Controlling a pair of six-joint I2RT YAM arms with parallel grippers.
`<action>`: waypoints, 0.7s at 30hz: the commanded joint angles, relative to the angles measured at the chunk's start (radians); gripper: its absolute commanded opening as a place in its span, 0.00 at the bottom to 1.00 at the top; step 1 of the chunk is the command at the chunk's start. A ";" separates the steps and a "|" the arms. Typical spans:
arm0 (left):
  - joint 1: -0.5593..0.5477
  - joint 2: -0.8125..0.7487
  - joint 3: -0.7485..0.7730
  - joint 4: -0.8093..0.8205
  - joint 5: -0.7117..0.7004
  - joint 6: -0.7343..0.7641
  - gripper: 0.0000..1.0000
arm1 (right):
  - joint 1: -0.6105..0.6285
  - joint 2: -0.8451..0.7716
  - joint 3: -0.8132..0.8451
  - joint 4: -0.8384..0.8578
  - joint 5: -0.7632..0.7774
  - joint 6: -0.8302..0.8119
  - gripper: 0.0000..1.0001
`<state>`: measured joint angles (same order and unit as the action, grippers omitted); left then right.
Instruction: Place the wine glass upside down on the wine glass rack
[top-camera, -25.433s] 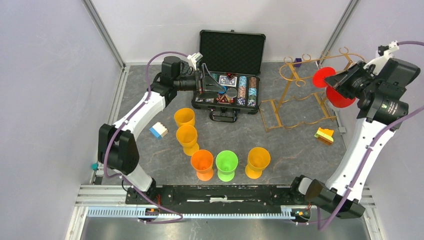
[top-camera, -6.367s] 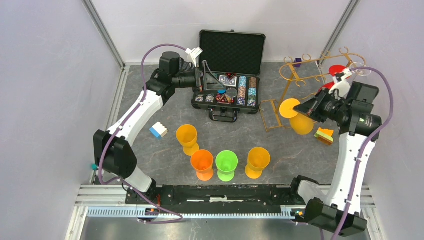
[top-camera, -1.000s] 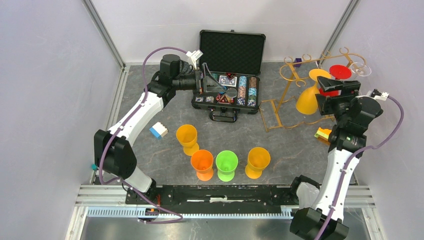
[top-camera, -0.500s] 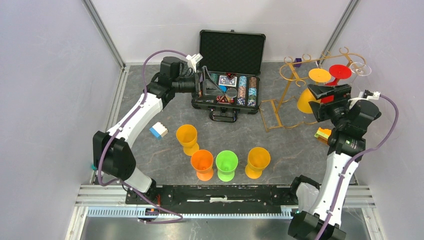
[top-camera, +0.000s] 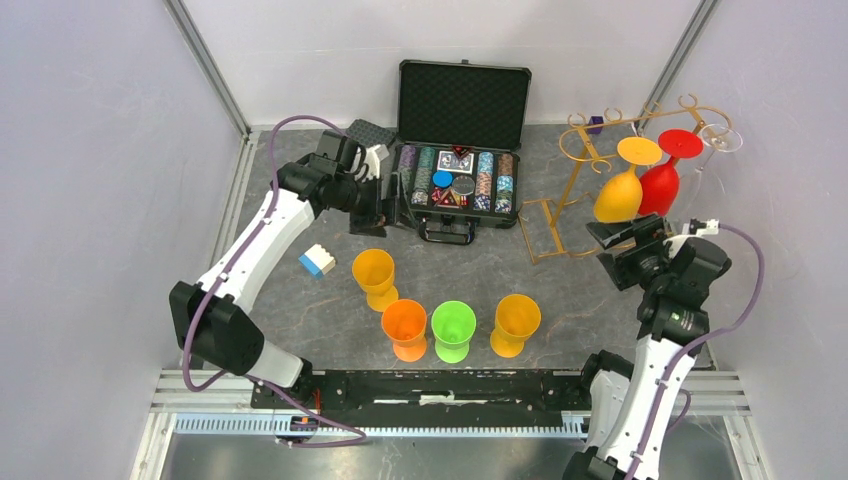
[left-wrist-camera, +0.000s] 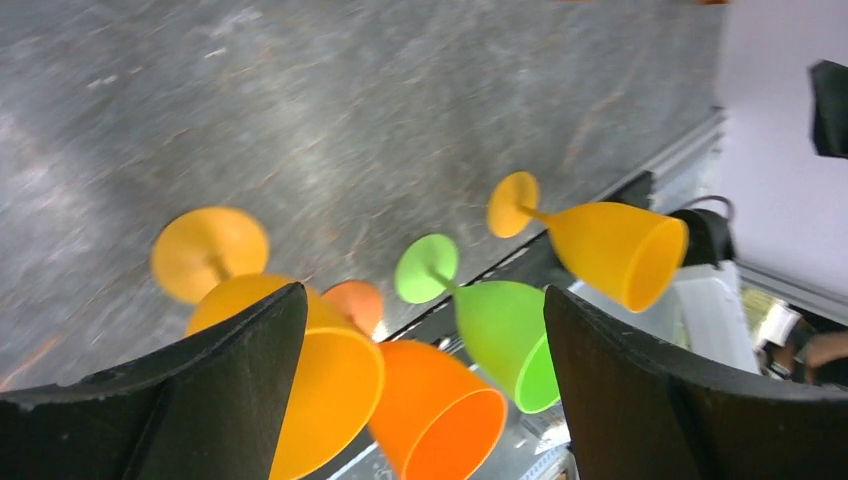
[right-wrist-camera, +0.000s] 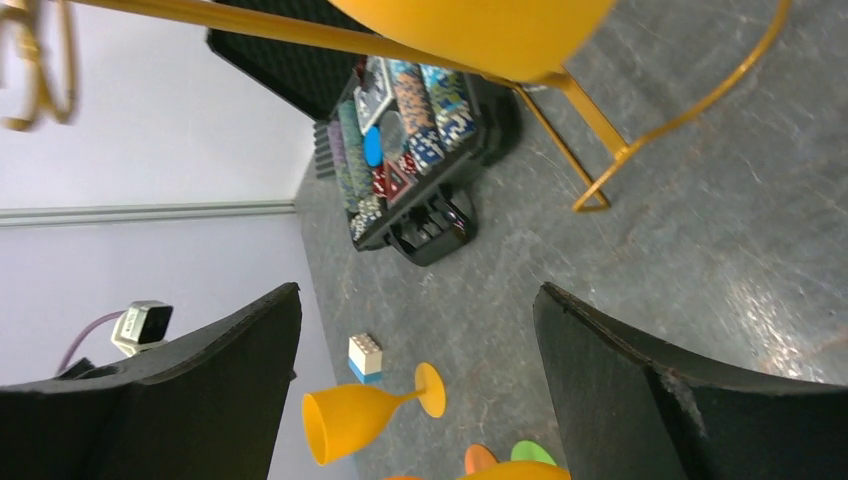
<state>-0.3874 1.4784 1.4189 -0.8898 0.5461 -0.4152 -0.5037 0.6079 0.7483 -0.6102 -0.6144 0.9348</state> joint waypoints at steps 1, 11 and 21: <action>-0.011 -0.034 0.065 -0.226 -0.245 0.128 0.91 | 0.002 -0.035 -0.059 -0.033 -0.018 -0.051 0.90; -0.131 0.064 0.035 -0.269 -0.349 0.177 0.63 | 0.002 -0.018 -0.083 -0.027 -0.022 -0.081 0.89; -0.176 0.022 0.086 -0.285 -0.510 0.195 0.76 | 0.002 -0.010 -0.081 -0.020 -0.026 -0.084 0.89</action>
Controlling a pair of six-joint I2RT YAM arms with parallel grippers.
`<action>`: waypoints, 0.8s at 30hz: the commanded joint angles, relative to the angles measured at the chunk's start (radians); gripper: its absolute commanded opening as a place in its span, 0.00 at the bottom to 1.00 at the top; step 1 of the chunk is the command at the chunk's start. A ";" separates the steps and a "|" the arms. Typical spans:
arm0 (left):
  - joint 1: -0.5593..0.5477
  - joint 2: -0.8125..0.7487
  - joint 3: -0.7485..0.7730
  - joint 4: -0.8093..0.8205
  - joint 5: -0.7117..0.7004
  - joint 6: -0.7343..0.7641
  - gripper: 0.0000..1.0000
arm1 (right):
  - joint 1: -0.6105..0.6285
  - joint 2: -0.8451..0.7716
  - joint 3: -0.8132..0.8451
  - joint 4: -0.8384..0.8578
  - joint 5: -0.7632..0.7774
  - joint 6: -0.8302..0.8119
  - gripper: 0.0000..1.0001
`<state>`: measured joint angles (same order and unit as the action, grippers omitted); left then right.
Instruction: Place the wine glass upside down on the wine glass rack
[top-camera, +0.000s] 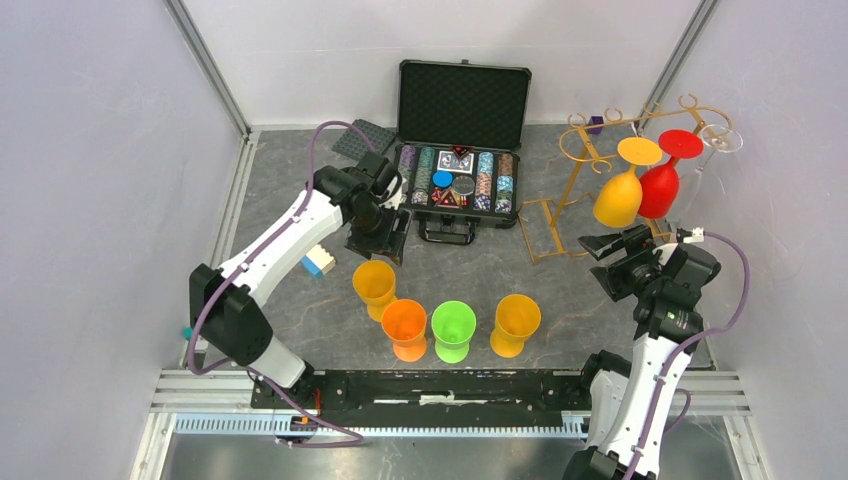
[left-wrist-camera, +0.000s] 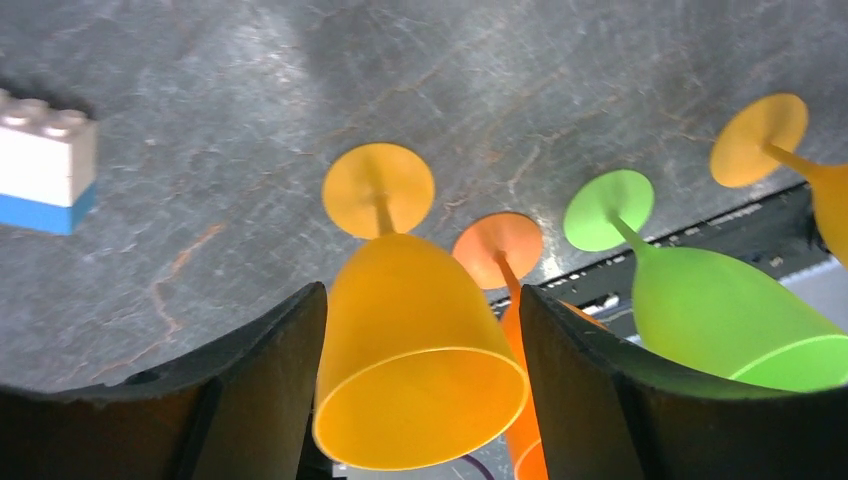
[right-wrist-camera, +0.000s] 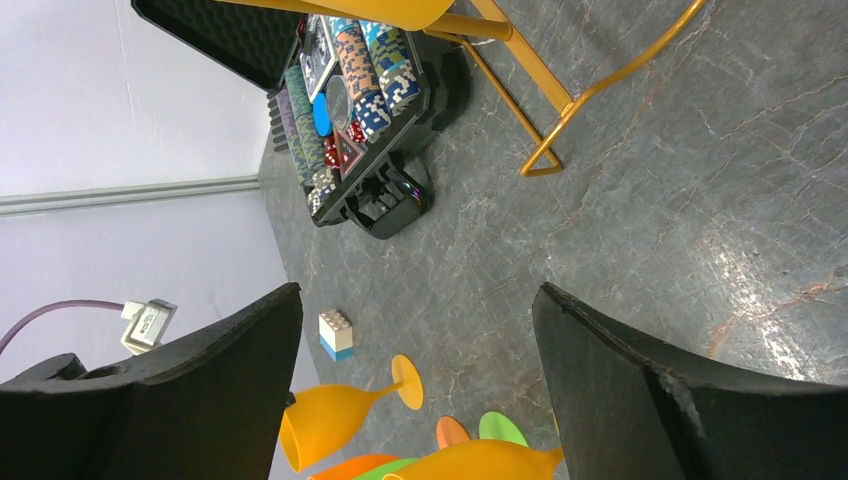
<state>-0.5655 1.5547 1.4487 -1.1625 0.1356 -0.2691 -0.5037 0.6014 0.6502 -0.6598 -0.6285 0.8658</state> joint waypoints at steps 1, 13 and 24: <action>0.003 -0.067 0.063 -0.013 -0.100 0.050 0.77 | 0.002 -0.004 0.016 0.029 -0.014 -0.014 0.89; -0.014 -0.171 0.031 -0.038 -0.018 0.071 0.67 | 0.002 0.008 0.014 0.031 -0.023 -0.025 0.89; -0.063 -0.096 -0.083 -0.019 0.138 0.107 0.57 | 0.002 0.013 0.013 0.030 -0.029 -0.033 0.89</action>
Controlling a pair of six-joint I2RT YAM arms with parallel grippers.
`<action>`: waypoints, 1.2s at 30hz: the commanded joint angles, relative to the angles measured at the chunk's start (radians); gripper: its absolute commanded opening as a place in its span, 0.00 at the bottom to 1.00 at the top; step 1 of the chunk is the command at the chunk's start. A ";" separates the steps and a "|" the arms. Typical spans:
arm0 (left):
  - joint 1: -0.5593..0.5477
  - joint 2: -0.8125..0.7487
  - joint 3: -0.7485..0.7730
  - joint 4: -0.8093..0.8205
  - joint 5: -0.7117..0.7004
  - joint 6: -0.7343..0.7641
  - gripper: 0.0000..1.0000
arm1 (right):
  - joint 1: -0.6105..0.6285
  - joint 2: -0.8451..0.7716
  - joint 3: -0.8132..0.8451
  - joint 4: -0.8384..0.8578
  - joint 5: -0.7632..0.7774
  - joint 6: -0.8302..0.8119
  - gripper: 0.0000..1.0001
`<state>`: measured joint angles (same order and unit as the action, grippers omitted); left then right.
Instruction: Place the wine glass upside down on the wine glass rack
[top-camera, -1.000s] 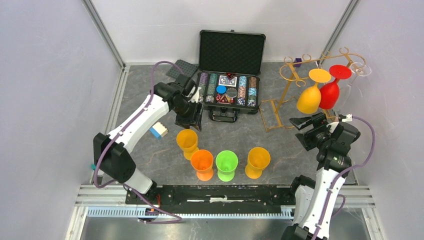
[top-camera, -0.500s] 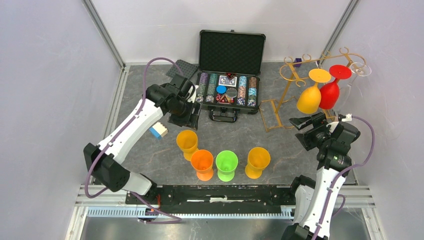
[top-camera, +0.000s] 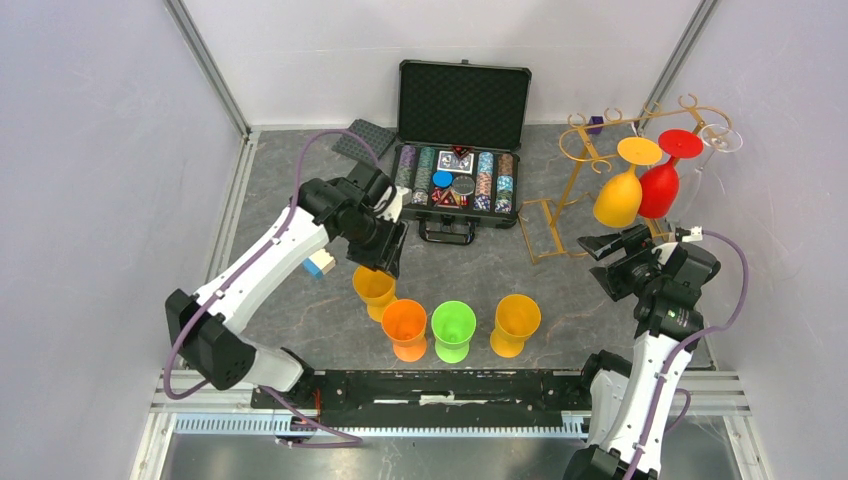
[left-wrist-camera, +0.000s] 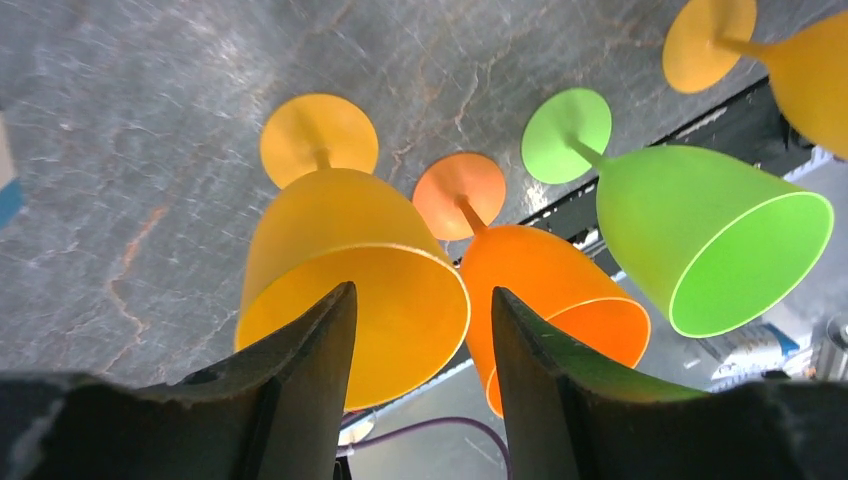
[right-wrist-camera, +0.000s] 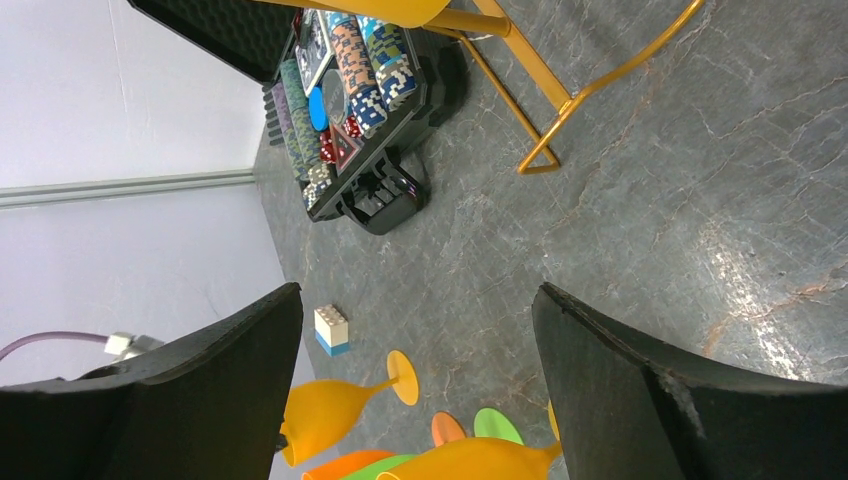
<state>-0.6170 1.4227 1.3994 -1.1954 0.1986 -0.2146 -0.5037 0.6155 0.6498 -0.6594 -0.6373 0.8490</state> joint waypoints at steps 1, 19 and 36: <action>-0.017 0.045 -0.037 0.016 0.078 0.052 0.55 | 0.002 -0.002 0.013 0.032 -0.021 -0.016 0.89; -0.041 0.189 0.007 0.059 -0.013 0.053 0.09 | 0.002 0.015 0.027 0.016 -0.035 -0.048 0.89; -0.038 0.224 0.345 0.079 -0.041 0.045 0.02 | 0.071 0.054 0.044 -0.003 -0.055 -0.082 0.88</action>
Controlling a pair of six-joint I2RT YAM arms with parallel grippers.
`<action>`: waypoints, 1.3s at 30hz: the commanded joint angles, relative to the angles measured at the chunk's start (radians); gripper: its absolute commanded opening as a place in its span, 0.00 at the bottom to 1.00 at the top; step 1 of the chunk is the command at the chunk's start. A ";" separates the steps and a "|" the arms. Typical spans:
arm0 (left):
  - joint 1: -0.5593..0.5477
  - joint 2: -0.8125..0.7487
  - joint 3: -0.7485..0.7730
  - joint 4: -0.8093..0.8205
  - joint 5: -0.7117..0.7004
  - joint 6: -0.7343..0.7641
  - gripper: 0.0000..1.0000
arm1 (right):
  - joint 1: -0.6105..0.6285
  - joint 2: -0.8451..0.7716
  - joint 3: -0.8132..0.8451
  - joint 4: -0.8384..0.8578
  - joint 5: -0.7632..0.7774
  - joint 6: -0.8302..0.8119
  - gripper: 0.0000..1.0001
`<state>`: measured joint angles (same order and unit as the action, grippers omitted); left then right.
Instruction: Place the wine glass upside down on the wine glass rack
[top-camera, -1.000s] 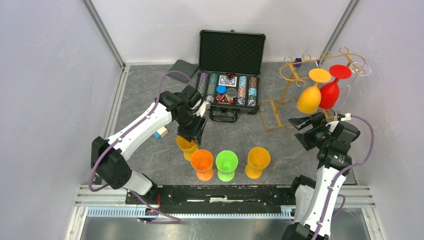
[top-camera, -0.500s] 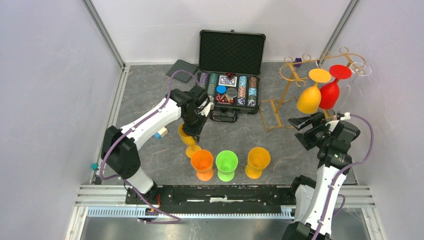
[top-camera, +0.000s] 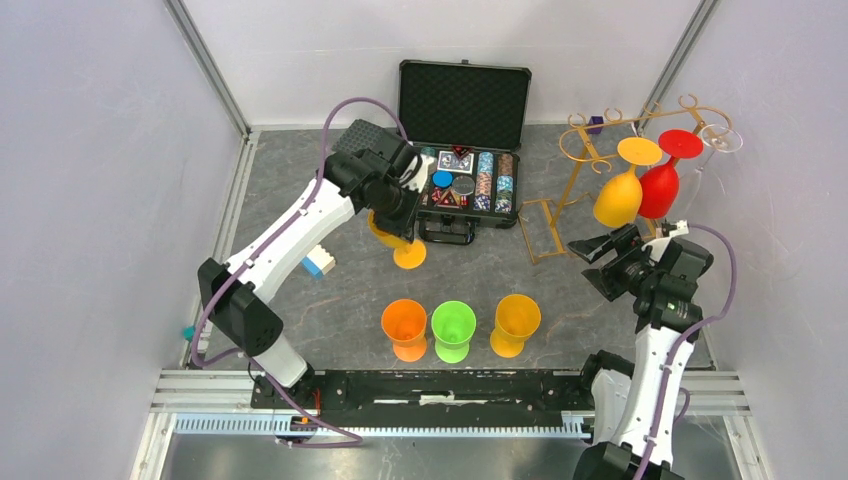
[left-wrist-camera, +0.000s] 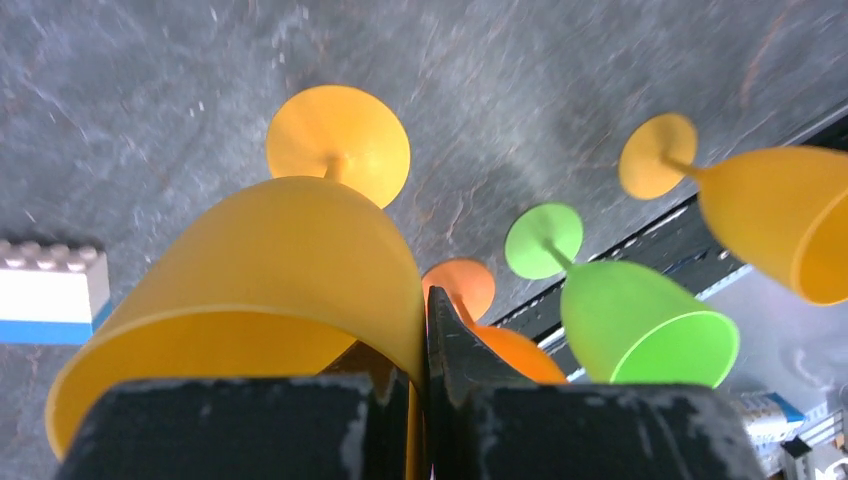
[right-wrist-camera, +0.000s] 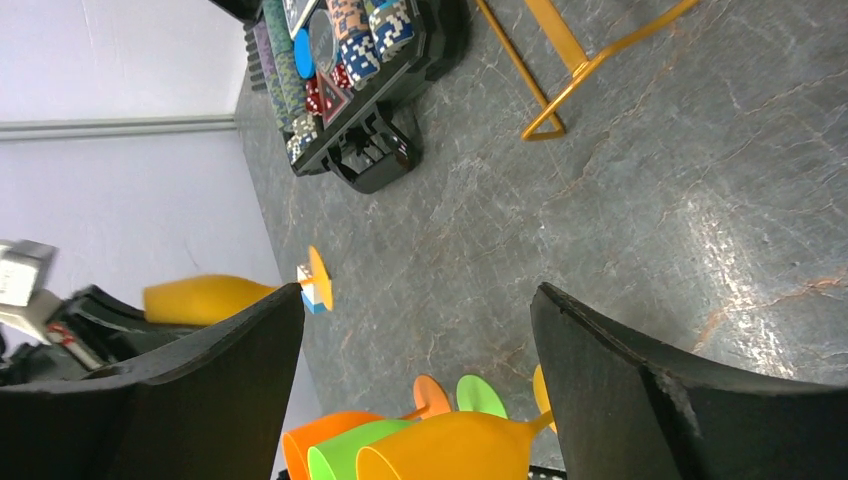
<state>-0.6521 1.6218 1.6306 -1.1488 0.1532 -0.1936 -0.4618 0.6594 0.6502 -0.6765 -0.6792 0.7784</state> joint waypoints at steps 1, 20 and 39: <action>-0.003 0.035 0.134 0.032 0.026 0.022 0.02 | 0.041 0.014 0.051 0.014 -0.010 -0.011 0.87; -0.100 0.173 0.391 0.148 0.422 -0.107 0.02 | 0.428 0.070 0.052 0.156 0.131 0.136 0.82; -0.119 0.157 0.389 0.222 0.563 -0.114 0.04 | 0.656 0.147 0.041 0.367 0.236 0.259 0.48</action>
<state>-0.7662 1.7973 1.9980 -0.9863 0.6617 -0.2821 0.1726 0.7971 0.6769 -0.3985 -0.4694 1.0008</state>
